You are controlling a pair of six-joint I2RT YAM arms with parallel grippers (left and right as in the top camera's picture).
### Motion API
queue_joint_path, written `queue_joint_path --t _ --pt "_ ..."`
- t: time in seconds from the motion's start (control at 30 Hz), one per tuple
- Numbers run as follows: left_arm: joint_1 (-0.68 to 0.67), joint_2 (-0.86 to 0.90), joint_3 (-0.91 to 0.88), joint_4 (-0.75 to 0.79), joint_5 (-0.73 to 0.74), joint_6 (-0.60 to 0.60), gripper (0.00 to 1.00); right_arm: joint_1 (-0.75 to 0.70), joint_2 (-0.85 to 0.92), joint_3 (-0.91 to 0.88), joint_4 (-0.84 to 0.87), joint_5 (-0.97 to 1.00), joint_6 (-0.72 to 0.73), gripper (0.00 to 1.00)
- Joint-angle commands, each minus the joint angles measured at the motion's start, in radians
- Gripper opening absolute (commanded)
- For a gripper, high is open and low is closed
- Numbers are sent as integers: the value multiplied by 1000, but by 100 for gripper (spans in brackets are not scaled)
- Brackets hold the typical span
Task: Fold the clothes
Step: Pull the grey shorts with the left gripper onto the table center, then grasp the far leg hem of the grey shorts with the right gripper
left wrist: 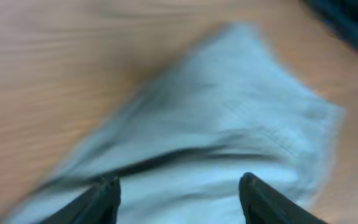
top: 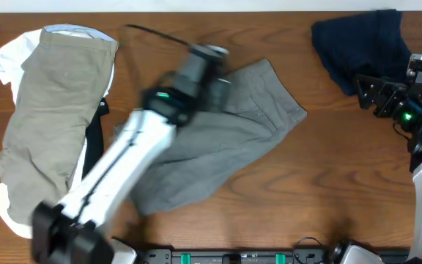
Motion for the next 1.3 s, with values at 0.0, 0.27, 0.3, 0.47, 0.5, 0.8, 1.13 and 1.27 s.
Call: queue_joint_path --t 0.0,0.27,0.3,0.47,0.5,0.8,1.13,1.27 --pt "114 6 -3 -84 -94 29 69 35 -13 19 -6 -16 -5 86" --pt "356 99 -19 -242 -94 96 75 105 -9 19 -57 -8 -46 87" --pt "381 119 -19 -252 -94 117 77 112 -9 19 -63 -8 -48 87" --pt "485 221 -19 -268 -92 140 79 134 -8 19 -91 -8 -50 86" --pt "501 240 -19 -271 -87 140 79 135 -8 19 -94 -7 -50 86" --pt "533 375 -19 -304 -37 166 68 148 15 19 -93 3 -50 85" --pt "533 396 -13 -305 1 164 6 177 66 19 -89 35 -50 83" --pt "531 391 -13 -309 2 161 6 201 81 19 -74 66 -50 78"
